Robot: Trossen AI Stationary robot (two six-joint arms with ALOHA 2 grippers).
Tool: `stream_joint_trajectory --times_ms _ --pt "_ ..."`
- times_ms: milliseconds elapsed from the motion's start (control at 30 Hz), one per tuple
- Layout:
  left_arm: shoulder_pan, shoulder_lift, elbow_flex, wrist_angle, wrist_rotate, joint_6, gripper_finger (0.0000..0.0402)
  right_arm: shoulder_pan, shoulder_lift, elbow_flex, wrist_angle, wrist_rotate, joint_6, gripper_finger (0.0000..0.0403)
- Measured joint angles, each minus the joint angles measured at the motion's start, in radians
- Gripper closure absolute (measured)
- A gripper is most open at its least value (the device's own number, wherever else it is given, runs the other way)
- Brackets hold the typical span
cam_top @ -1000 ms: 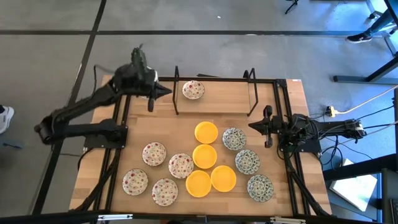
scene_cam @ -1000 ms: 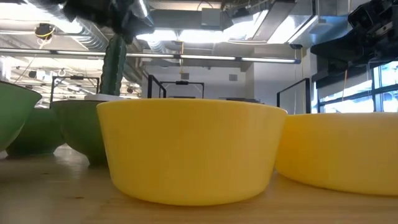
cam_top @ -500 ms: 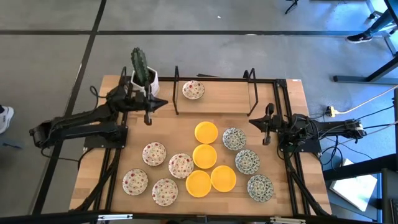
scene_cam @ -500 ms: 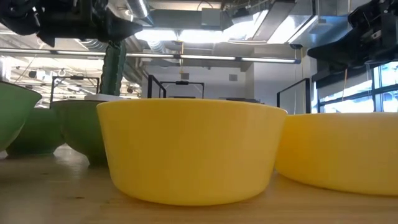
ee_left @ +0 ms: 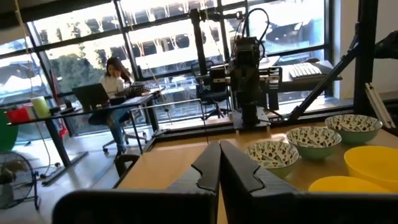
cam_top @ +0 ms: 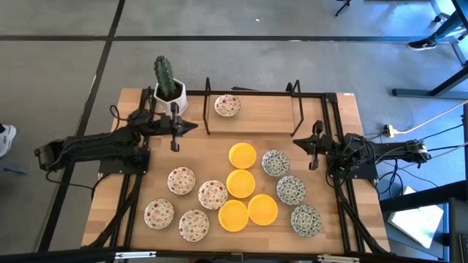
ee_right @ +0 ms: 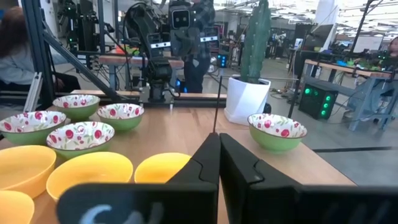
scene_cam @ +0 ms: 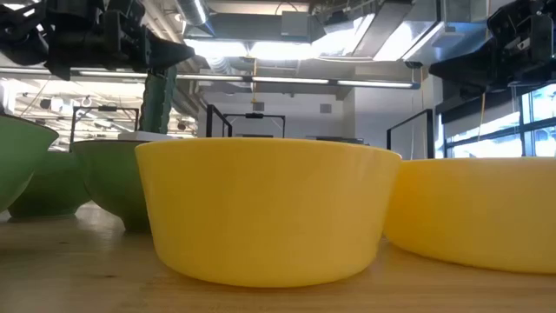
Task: Pick & Place Mini bowls
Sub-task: Put the yellow bowl on the shelf
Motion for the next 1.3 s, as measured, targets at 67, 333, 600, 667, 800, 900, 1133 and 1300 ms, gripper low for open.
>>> stream_joint_trajectory --times_ms 67,333,600,667,800,900,1133,1300 --pt "0.0 0.009 0.0 -0.014 0.002 0.0 0.04 0.0 0.0 0.0 0.003 0.0 0.007 0.0397" --pt "-0.006 0.072 0.0 -0.084 0.002 0.001 0.04 0.0 0.0 0.0 -0.029 -0.02 0.069 0.0397" --pt "-0.086 0.145 0.0 -0.062 0.002 0.032 0.04 0.0 0.0 0.0 -0.079 -0.045 0.101 0.0397" --pt "-0.099 0.146 0.0 -0.049 0.003 0.042 0.0399 0.0 0.0 0.0 -0.066 -0.045 0.138 0.0396" --pt "-0.108 0.145 0.0 -0.022 0.002 0.032 0.0397 0.0 0.015 0.0 -0.014 -0.044 0.175 0.0395" --pt "-0.108 0.145 0.0 -0.022 0.001 0.028 0.04 0.0 0.071 0.019 -0.003 -0.044 0.175 0.0399" --pt "-0.108 0.145 0.0 0.015 0.001 0.026 0.0394 0.0 0.372 0.221 -0.041 -0.044 0.214 0.04" --pt "-0.108 0.145 0.0 0.026 0.001 0.027 0.0397 -0.002 0.673 0.479 -0.206 -0.043 0.22 0.0391"
